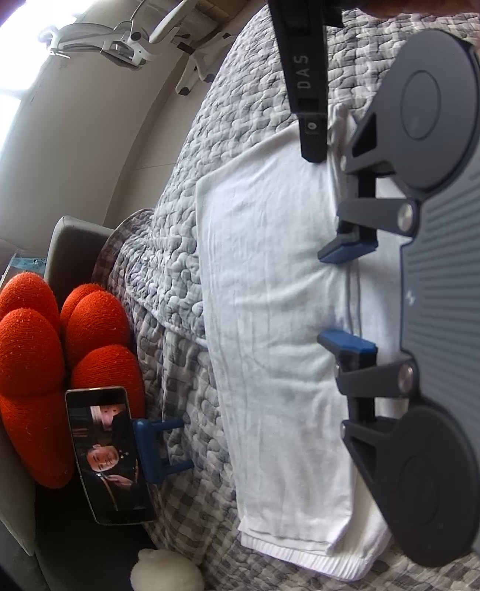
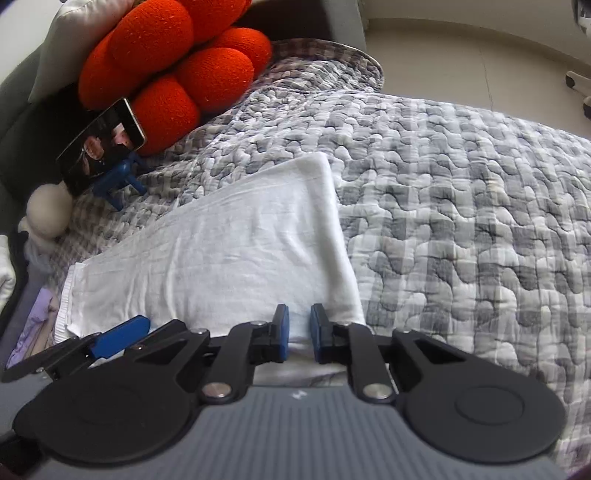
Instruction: Fold clothes
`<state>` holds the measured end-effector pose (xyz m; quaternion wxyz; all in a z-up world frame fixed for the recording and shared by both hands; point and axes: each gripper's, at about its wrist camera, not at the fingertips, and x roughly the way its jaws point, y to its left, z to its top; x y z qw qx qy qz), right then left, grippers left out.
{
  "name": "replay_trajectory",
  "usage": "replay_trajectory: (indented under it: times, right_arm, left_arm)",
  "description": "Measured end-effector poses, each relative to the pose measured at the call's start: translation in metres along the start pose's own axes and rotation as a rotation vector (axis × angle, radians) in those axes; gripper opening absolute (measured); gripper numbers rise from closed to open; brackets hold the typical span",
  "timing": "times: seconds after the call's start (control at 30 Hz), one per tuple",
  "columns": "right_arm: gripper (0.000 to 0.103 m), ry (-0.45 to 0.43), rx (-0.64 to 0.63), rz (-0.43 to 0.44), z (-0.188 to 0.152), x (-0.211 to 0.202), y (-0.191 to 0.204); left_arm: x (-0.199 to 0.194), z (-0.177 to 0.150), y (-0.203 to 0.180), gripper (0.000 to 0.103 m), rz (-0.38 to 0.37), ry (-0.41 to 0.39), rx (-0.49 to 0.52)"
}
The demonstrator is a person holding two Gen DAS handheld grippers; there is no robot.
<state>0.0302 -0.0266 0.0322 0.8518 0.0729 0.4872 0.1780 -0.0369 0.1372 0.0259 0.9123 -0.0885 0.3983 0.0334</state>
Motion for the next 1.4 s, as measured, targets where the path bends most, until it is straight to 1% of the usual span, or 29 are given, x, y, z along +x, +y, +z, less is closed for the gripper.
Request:
replay_trajectory:
  times: [0.1, 0.17, 0.3, 0.37, 0.57, 0.7, 0.77, 0.83, 0.9, 1.03, 1.3, 1.4]
  right_arm:
    - [0.021, -0.032, 0.0, -0.015, 0.003, -0.002, 0.003]
    - [0.021, -0.044, 0.034, -0.007, 0.006, -0.002, 0.002]
    - [0.021, -0.028, 0.075, -0.003, 0.009, 0.003, 0.001]
    - [0.019, -0.015, 0.081, -0.012, 0.009, 0.006, 0.001]
    - [0.02, -0.012, 0.104, -0.009, 0.009, 0.005, -0.003]
    - [0.02, -0.012, 0.115, -0.004, 0.008, 0.004, -0.005]
    - [0.022, -0.013, 0.114, -0.004, 0.008, 0.004, -0.004]
    - [0.028, -0.015, 0.102, -0.003, 0.007, 0.003, -0.002]
    - [0.032, -0.017, 0.095, -0.004, 0.006, 0.003, 0.0]
    - [0.034, -0.02, 0.092, -0.009, 0.006, 0.003, 0.003]
    - [0.037, -0.026, 0.095, -0.019, 0.006, 0.005, 0.007]
    - [0.037, -0.026, 0.097, -0.016, 0.005, 0.004, 0.007]
  left_arm:
    - [-0.002, 0.004, 0.006, 0.042, -0.023, -0.007, -0.042]
    - [-0.001, 0.008, 0.01, 0.042, -0.042, -0.019, -0.08]
    - [0.015, 0.016, 0.013, 0.044, -0.077, 0.012, -0.139]
    - [0.02, 0.021, 0.014, 0.045, -0.083, 0.007, -0.153]
    - [0.033, 0.039, 0.021, 0.045, -0.071, -0.018, -0.15]
    - [0.041, 0.048, 0.033, 0.045, -0.105, -0.025, -0.206]
    - [0.045, 0.052, 0.038, 0.045, -0.123, -0.028, -0.235]
    - [0.049, 0.057, 0.044, 0.046, -0.141, -0.031, -0.264]
    - [0.053, 0.061, 0.05, 0.045, -0.159, -0.034, -0.293]
    - [0.061, 0.07, 0.062, 0.047, -0.196, -0.04, -0.351]
    - [0.07, 0.071, 0.063, 0.048, -0.197, -0.064, -0.351]
    - [0.069, 0.07, 0.061, 0.048, -0.181, -0.063, -0.338]
